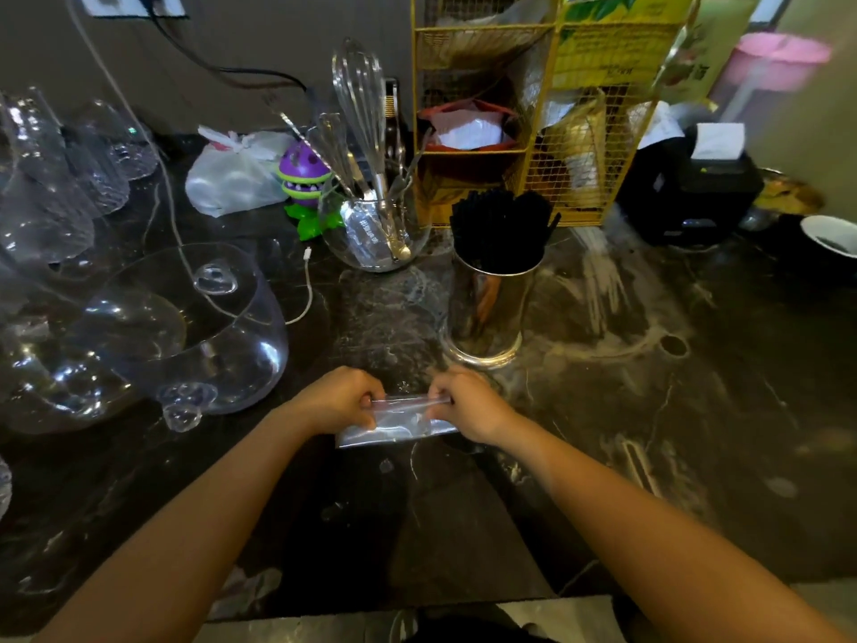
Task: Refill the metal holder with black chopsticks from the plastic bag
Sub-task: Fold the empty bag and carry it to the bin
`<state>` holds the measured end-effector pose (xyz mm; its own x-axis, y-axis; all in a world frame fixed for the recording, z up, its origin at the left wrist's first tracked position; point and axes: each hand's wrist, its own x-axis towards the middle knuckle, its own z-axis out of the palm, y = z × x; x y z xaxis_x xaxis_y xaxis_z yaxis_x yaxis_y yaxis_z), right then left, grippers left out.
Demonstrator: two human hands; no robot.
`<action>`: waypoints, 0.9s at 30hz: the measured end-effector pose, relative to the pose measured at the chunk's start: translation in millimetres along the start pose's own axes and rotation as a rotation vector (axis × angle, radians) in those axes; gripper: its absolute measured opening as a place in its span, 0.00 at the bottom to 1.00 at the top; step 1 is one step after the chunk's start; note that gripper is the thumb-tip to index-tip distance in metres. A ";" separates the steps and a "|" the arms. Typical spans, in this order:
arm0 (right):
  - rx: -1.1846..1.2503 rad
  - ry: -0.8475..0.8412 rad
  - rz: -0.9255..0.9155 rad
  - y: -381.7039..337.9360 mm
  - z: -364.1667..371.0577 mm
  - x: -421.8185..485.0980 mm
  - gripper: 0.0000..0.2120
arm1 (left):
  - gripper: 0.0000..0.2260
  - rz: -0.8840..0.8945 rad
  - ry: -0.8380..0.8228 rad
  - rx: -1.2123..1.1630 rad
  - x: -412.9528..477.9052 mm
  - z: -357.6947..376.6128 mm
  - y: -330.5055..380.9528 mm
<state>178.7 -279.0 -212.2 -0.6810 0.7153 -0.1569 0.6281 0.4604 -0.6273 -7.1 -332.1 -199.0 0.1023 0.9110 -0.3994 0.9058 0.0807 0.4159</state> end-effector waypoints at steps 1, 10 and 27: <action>0.027 0.015 0.001 1.9 -1.6 -4.9 0.03 | 0.07 0.031 -0.001 0.012 2.5 -0.6 3.3; 0.089 0.305 0.153 39.1 -46.4 -83.0 0.05 | 0.06 0.354 0.022 0.104 38.0 1.4 83.7; 0.033 0.710 0.493 176.5 -119.0 -397.1 0.12 | 0.05 0.711 0.039 -0.036 37.3 189.9 385.0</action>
<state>604.7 -419.2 -169.8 0.0693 0.9936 0.0896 0.7714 0.0036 -0.6364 423.6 -343.8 -208.8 0.6478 0.7618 0.0081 0.6111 -0.5260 0.5915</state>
